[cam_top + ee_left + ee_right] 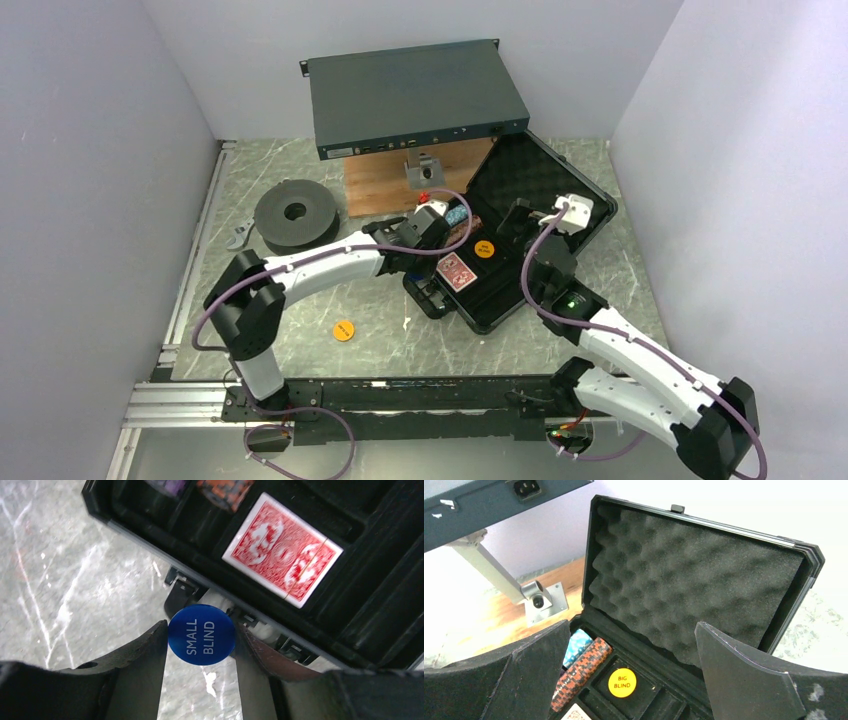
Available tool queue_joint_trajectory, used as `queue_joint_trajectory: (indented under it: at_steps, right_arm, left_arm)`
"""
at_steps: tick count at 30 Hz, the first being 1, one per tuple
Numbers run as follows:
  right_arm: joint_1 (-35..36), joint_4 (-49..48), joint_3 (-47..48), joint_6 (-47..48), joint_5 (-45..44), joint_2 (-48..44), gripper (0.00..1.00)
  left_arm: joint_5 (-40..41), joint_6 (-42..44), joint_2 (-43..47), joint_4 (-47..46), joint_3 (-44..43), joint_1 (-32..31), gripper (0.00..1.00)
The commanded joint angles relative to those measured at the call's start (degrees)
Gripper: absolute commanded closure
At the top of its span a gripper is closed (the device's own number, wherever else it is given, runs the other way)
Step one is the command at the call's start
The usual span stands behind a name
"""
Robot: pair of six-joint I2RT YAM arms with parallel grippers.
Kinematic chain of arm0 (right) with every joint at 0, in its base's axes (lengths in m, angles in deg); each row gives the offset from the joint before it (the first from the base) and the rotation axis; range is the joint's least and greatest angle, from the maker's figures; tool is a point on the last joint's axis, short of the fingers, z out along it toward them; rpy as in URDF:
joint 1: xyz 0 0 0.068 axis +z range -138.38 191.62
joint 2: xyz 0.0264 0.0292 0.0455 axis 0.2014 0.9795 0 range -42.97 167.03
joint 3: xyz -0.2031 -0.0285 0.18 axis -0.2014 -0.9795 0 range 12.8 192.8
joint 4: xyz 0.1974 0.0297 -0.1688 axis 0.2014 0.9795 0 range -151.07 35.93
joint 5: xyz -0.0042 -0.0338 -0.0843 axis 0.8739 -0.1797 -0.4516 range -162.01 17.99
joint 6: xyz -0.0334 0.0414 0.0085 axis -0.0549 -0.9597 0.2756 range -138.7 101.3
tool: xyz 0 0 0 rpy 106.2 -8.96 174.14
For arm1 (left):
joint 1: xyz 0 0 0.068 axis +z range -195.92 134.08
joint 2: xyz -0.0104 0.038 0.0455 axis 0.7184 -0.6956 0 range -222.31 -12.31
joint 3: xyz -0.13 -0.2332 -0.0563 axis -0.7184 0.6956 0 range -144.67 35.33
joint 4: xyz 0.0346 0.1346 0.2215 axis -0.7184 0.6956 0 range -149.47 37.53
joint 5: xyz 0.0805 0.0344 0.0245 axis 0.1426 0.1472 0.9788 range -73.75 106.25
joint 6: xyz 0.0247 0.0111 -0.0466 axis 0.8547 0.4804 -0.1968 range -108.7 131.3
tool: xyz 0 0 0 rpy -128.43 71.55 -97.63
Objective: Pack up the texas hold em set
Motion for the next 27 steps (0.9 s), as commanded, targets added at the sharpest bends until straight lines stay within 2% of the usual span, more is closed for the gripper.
queue_joint_trajectory:
  at_steps: [1, 7, 14, 23, 27]
  right_arm:
    - [-0.22, -0.82, 0.32, -1.98, -3.19, -2.45, 0.00]
    - [-0.22, 0.01, 0.18, -5.45, -7.63, -4.27, 0.00]
    - [-0.23, 7.00, 2.75, -14.96, -15.80, -4.96, 0.00]
    - [-0.22, -2.87, -2.06, -8.62, -12.37, -9.59, 0.00]
    - [-0.22, -3.88, -2.76, -8.00, -12.05, -10.28, 0.00]
  left_arm:
    - [-2.52, 1.77, -2.73, -3.06, -5.08, -0.64, 0.80]
    - [-4.76, 2.53, -7.23, -5.11, -10.67, -0.88, 0.81]
    - [-8.06, 3.57, -12.74, -8.32, -16.02, -0.81, 0.81]
    - [-11.28, 4.36, -18.26, -11.88, -21.93, -0.88, 0.84]
    - [-12.84, 4.52, -20.95, -14.14, -24.70, -0.80, 0.86]
